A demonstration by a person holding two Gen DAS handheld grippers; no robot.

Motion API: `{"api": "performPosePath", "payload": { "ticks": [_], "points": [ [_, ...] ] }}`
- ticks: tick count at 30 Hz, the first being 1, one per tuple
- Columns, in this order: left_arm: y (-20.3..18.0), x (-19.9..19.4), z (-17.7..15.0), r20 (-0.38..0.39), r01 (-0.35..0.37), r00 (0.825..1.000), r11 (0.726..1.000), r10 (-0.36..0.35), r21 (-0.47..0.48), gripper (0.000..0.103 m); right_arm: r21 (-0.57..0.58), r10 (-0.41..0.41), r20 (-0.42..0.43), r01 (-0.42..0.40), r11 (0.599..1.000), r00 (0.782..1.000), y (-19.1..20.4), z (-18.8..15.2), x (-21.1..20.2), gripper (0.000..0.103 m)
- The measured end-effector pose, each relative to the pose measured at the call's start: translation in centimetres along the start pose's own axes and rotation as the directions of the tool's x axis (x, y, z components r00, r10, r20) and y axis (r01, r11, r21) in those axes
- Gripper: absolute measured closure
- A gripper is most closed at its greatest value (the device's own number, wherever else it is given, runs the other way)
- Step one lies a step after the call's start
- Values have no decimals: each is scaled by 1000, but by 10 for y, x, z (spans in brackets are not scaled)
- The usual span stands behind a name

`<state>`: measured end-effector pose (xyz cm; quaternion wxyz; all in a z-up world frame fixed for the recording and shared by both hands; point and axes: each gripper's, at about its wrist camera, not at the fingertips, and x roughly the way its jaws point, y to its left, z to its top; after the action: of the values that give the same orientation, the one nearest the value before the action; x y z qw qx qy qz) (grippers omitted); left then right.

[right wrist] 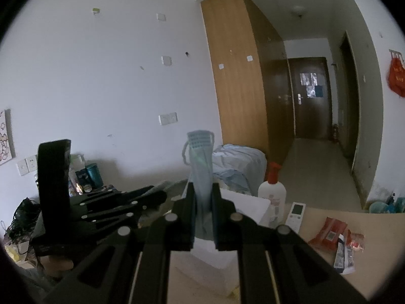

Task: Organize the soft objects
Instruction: 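Lift the sock and mask and carry both over the white foam box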

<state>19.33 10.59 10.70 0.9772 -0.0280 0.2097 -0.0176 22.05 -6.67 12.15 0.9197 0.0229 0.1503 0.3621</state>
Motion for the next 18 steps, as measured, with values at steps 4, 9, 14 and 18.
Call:
{"api": "performPosePath", "payload": {
  "ticks": [4,9,14,18],
  "points": [
    [3,18,3,-27,-1,1000,1000,1,-9,85,1,-13,-10,13,1000,1000,-4,2,9,89],
    [2,35,4,-53,8,999,1000,-8,-2,85,20,-22,-19,22,1000,1000,-12,-1,14,89],
    [2,51,2,-80,11,997,1000,-11,-3,85,34,-35,-32,36,999,999,-19,-4,18,89],
    [2,59,1,-94,3,996,1000,-3,-3,85,36,-38,-39,39,999,999,-21,-4,21,89]
  ]
}}
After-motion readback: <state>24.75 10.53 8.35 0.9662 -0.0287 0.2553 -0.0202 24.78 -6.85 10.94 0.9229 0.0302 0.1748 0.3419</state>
